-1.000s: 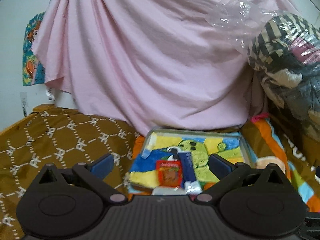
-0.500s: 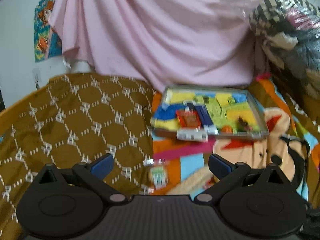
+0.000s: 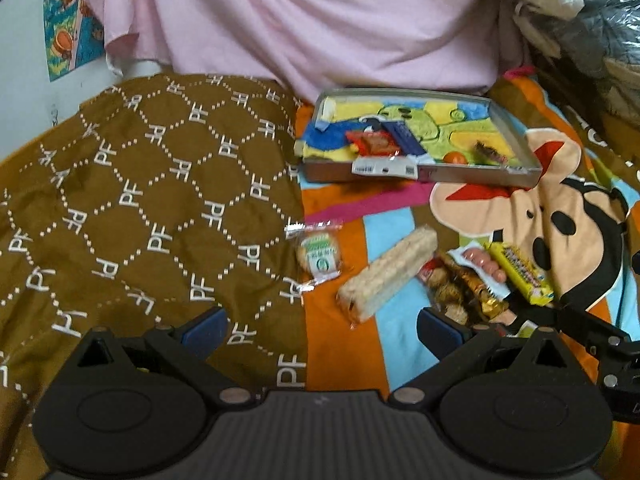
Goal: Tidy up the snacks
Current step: 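Lift both grippers away from the tray back over the loose snacks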
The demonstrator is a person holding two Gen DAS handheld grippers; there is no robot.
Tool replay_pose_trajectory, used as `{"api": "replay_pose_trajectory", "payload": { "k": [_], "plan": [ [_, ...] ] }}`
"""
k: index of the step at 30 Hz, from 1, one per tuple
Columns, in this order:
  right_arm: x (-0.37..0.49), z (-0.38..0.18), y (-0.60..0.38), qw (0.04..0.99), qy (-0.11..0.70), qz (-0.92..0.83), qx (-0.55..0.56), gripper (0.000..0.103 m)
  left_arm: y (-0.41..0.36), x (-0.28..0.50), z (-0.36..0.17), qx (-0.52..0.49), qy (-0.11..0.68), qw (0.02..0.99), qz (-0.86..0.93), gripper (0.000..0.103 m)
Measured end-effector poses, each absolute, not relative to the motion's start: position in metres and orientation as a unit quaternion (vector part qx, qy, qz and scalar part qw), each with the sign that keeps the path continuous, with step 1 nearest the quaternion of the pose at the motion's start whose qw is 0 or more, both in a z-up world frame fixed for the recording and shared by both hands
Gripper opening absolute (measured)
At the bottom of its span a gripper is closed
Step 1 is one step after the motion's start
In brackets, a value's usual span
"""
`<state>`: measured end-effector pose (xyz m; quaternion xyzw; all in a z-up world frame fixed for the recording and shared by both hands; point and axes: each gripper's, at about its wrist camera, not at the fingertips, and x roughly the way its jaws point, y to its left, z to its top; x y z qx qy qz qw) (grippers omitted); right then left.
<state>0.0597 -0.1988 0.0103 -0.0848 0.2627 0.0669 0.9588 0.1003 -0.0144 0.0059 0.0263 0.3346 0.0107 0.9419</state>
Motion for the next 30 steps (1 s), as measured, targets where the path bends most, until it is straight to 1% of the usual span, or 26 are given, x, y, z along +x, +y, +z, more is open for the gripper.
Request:
{"api": "replay_pose_trajectory", "payload": {
  "k": [16,30],
  "plan": [
    [0.075,-0.021,-0.188,0.938,0.319,0.079,-0.107,0.102,-0.003,0.113,-0.03,0.029,0.375,0.926,0.017,0.103],
    [0.077,-0.031,-0.186,0.931,0.337,0.088,-0.109,0.102,0.001,0.118,-0.039,0.033,0.389,0.92,0.021,0.103]
  ]
}}
